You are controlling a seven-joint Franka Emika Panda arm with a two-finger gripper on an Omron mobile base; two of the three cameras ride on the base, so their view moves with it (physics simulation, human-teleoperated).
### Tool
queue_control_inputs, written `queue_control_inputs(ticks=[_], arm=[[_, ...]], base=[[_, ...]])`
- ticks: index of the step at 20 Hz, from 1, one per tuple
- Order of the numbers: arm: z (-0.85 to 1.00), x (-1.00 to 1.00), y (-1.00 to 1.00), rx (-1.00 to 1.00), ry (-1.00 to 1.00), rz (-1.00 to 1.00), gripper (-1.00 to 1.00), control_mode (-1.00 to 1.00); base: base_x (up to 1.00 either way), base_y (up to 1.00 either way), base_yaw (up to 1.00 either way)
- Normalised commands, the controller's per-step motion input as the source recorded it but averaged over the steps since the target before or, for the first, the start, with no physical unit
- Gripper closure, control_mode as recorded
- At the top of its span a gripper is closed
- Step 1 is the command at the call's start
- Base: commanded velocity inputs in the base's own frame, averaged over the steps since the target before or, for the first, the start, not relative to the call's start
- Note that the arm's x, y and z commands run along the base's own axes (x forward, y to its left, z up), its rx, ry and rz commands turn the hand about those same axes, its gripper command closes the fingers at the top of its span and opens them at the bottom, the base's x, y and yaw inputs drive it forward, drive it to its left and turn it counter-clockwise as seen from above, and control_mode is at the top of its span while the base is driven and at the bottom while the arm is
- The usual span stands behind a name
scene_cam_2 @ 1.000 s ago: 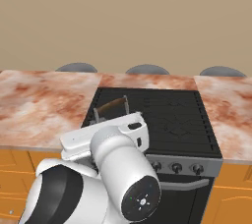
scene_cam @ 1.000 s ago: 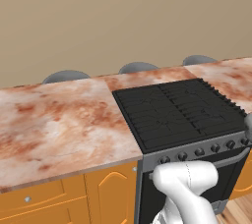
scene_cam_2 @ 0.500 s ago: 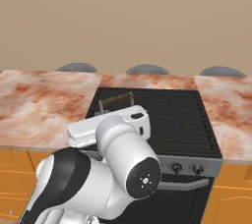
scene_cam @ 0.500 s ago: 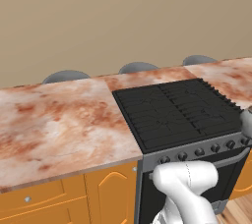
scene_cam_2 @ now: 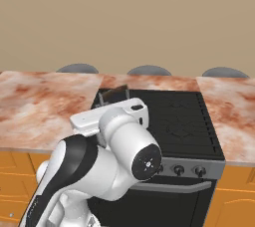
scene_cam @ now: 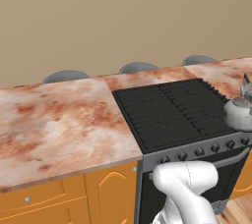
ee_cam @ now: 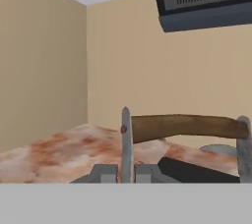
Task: Pick the kettle from the cabinet and place it on a stove burner. Then pick the pot from the counter and place it on another stove burner. Finally, turn both burners on.
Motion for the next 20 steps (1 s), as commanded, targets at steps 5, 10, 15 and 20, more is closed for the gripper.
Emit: queue_control_inputs(ticks=[5,10,15,20], arm=[[0.00,0.35,0.19,0.03,-0.04,0.09,1.00,-1.00],[0.00,0.36,0.18,0.03,-0.04,0.11,1.00,-1.00],[0.00,0.37,0.18,0.04,-0.05,0.13,1.00,-1.00],[0.00,0.35,0.17,0.04,-0.07,0.14,1.00,-1.00]], base=[[0.00,0.00,0.00],[0.00,0.00,0.00],[0.00,0.00,0.00],[0.00,0.00,0.00]])
